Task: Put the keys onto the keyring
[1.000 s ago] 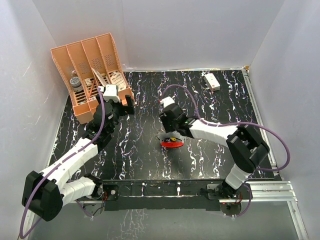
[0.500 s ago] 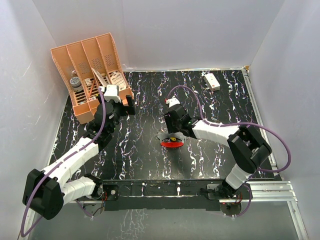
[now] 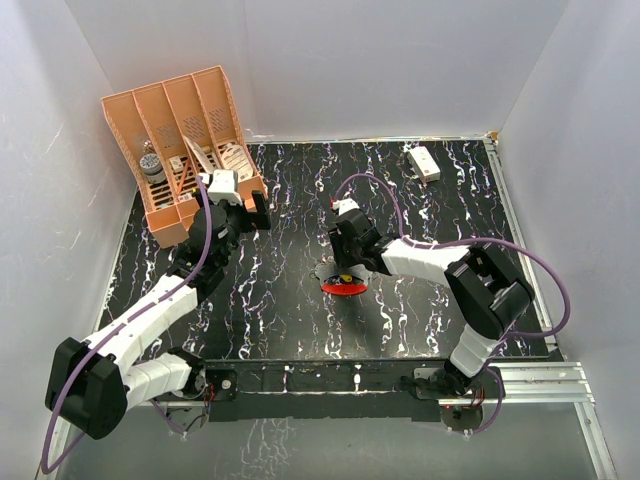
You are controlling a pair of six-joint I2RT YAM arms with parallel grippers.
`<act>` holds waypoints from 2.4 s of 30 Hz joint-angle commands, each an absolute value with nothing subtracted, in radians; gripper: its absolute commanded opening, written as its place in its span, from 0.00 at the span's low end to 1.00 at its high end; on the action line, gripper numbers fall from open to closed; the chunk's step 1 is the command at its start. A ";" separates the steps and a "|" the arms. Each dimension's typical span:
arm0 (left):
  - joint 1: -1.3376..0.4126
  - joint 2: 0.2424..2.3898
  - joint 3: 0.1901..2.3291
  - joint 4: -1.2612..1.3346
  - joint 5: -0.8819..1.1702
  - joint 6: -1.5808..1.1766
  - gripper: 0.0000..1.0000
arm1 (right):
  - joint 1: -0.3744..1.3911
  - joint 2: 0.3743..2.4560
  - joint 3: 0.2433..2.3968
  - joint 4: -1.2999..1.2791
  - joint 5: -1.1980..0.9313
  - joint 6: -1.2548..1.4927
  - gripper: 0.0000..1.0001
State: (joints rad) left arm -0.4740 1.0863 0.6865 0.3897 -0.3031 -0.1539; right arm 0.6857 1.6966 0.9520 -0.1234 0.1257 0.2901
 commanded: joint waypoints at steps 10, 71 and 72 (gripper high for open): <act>-0.469 1.088 0.677 0.416 -0.301 -0.156 0.99 | 0.674 1.710 0.966 -0.073 0.106 0.299 0.14; -0.463 1.119 0.606 0.559 -0.077 -0.224 0.99 | 0.704 1.443 0.799 -0.200 0.140 0.298 0.33; -0.462 1.127 0.609 0.562 -0.062 -0.225 0.99 | 0.704 1.428 0.796 -0.204 0.151 0.303 0.34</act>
